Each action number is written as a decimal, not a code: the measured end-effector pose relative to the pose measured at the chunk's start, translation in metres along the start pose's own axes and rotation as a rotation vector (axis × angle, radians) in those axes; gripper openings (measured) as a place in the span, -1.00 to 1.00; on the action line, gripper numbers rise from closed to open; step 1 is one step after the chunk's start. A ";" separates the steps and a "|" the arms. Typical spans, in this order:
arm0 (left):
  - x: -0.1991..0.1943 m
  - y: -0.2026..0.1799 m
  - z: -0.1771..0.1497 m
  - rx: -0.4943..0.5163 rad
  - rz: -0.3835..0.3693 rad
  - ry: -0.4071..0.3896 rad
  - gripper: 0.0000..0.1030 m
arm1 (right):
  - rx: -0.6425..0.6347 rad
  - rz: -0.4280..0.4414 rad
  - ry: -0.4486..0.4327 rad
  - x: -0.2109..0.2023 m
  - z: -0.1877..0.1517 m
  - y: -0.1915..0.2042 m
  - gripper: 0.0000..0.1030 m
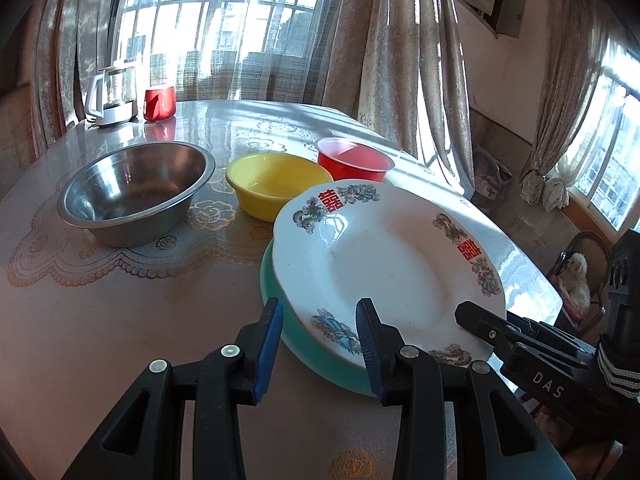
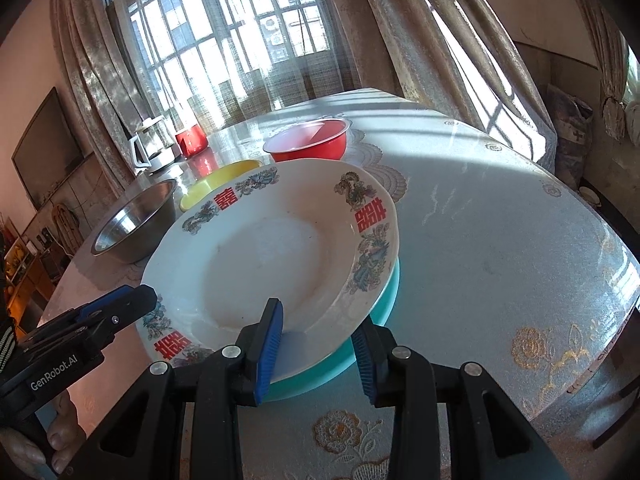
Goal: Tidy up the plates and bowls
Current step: 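Open the left tool and release the large plate on the stack, then move the left tool to the steel bowl rim and grasp it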
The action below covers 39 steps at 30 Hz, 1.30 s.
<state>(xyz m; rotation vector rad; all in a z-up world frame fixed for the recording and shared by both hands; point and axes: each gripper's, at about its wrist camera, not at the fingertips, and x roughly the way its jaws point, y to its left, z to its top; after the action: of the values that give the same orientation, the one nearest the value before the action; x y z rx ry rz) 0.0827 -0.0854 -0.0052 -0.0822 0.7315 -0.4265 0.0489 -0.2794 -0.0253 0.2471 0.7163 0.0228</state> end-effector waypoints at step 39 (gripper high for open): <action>0.016 -0.006 0.022 -0.048 -0.092 -0.010 -0.04 | 0.062 -0.019 -0.014 -0.004 0.015 -0.018 -0.56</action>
<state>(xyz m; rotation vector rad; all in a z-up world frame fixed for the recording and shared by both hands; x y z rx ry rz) 0.1062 -0.0988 0.0023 -0.1636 0.7304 -0.4958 0.0547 -0.3001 -0.0161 0.2991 0.7060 -0.0192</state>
